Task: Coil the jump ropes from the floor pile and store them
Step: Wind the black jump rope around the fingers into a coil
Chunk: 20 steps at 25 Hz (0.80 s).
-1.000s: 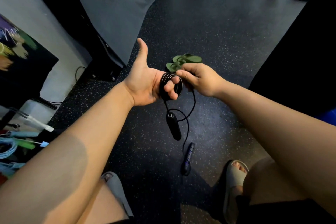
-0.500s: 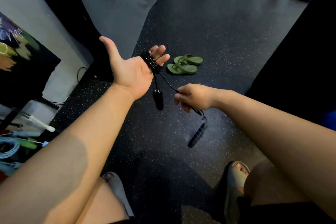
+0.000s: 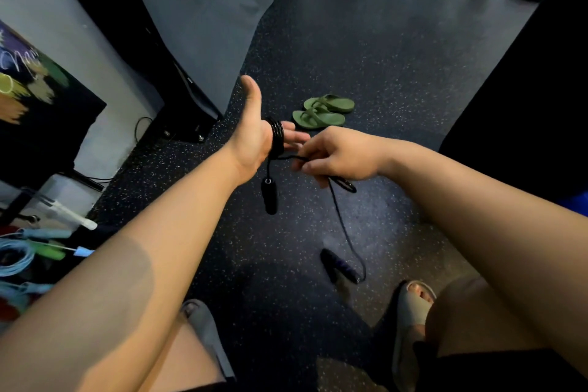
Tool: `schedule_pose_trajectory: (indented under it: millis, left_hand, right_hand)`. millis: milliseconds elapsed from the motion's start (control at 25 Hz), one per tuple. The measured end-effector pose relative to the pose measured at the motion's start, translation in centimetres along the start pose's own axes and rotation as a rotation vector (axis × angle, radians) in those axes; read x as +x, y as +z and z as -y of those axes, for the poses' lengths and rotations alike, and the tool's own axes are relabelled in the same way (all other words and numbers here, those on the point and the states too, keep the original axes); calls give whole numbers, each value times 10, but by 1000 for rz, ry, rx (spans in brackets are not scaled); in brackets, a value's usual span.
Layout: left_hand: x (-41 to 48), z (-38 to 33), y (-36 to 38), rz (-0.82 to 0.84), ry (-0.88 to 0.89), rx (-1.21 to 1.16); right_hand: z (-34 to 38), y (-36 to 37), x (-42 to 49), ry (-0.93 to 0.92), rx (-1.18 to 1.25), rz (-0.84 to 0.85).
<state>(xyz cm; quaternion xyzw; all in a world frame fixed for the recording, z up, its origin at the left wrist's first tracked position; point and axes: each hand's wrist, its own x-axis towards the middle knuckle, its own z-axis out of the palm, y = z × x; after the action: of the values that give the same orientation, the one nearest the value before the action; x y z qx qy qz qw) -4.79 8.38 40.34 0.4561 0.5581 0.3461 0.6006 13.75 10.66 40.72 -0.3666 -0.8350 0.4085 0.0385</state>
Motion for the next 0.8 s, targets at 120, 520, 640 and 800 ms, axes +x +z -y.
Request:
schedule_pose_trajectory:
  millis: [120, 520, 640, 800]
  left_hand:
    - [-1, 1, -2, 164, -64, 224]
    - [-20, -17, -2, 644, -81, 29]
    - [-27, -22, -5, 707, -9, -133]
    - [-33, -29, -12, 532, 66, -419]
  right_hand:
    - [-10, -8, 0, 61, 400, -71]
    - [-12, -24, 4, 205, 1173, -245]
    - [-21, -24, 7, 189, 1286, -405]
    - [-37, -11, 12, 222, 672, -572]
